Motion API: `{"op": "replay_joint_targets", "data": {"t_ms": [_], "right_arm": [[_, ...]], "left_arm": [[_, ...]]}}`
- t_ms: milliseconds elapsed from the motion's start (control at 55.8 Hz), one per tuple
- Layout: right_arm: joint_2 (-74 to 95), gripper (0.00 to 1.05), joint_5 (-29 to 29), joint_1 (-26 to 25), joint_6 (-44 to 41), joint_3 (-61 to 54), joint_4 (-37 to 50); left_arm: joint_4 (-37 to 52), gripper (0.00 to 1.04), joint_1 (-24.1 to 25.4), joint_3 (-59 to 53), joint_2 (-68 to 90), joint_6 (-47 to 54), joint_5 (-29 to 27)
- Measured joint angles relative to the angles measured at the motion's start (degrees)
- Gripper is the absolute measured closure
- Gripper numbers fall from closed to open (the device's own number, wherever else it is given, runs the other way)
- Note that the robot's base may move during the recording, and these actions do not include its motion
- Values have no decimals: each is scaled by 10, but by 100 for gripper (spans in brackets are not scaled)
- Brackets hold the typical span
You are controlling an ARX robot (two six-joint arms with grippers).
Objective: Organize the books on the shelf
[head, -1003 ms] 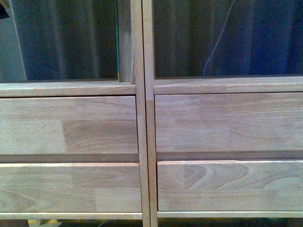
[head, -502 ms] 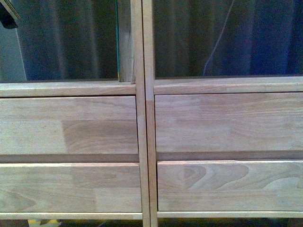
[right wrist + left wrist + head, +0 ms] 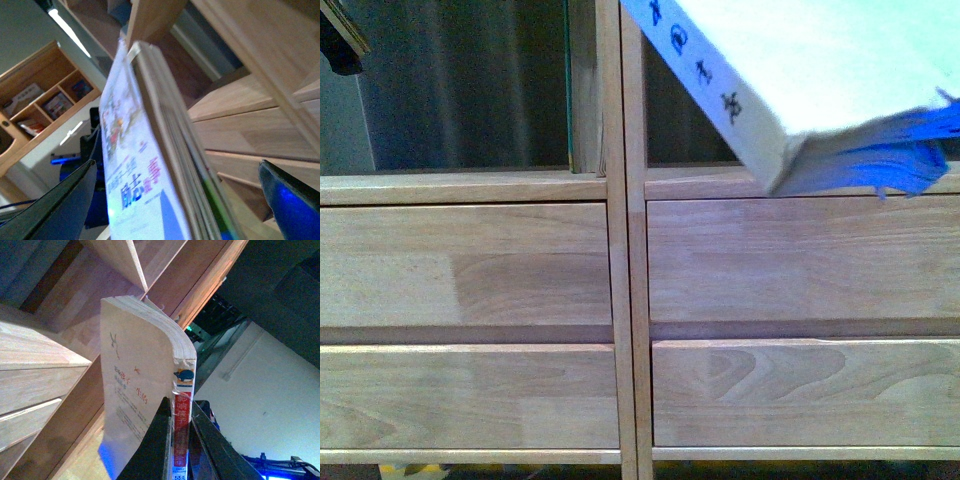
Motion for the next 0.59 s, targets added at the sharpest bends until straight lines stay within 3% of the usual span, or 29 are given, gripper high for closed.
{"op": "replay_joint_targets", "data": {"t_ms": [90,143,215,305,412,591], "right_arm": [[-2,7,-10,-41,1,2,7],[-7,7,-17,-59,-1,2,8],[-28,7,-27,-79,-12,-2,-6],[-53,7,-36,-96,-22,-19,-14],[-83,7,-52,-112,-17,-47,1],[-142,7,-83,-162,37,-97,55]], "left_arm": [[0,98,1,0,0,0,2],[-29,98,25,24,-12,29,-25],[-144,98,64,139,-40,129,-148],[-284,98,83,231,-68,272,-255],[-412,98,80,288,-59,412,-309],[-502,98,59,338,34,596,-384]]}}
